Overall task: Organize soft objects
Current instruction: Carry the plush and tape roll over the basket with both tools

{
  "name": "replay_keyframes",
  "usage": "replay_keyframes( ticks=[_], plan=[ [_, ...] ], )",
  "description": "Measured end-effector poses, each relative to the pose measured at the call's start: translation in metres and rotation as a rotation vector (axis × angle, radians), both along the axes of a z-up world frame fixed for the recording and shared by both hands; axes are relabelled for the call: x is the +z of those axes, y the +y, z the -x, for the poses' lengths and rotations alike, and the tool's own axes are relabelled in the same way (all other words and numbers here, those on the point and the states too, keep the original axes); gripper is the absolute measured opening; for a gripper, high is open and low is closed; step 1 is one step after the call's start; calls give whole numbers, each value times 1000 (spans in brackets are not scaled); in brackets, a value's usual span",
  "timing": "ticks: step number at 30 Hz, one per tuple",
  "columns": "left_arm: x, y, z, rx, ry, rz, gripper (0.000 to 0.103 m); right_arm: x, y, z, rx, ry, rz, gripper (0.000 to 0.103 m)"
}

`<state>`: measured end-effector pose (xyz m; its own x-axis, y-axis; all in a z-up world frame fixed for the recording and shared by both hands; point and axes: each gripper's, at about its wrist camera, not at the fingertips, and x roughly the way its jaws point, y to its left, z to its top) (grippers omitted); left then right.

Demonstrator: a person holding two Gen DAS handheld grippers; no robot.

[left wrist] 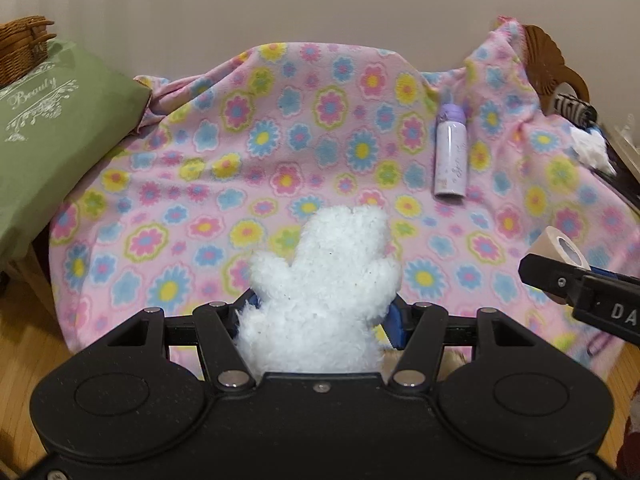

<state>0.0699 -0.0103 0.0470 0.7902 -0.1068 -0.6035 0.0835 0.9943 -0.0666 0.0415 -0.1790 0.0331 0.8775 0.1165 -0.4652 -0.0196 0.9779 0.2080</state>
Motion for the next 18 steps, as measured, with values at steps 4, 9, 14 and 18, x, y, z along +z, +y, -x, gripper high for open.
replay_keyframes(
  ticks=[4,9,14,18],
  plan=[
    [-11,-2,16,-1,31,-2,57,-6,0,26,9,62,-13,48],
    [-27,-2,23,2,87,19,57,-19,7,39,15,113,2,48],
    [-40,-5,33,1,123,18,57,-38,14,42,19,181,-1,48],
    [-44,-7,33,3,136,11,57,-44,9,39,8,218,-30,48]
  ],
)
